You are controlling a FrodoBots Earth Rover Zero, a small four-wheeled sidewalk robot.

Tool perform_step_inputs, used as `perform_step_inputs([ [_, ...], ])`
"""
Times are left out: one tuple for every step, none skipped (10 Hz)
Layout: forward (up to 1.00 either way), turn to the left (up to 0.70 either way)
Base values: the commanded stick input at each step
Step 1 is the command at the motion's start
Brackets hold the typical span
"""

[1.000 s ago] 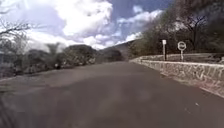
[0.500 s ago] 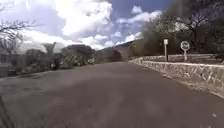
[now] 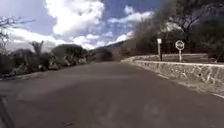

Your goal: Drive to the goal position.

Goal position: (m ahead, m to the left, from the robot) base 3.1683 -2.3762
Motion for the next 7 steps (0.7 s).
perform_step_inputs([
  [0.7,0.0],
  [0.7,0.0],
  [0.7,0.0],
  [0.7,0.0],
  [0.7,0.0],
  [0.7,0.0],
  [0.7,0.0],
])
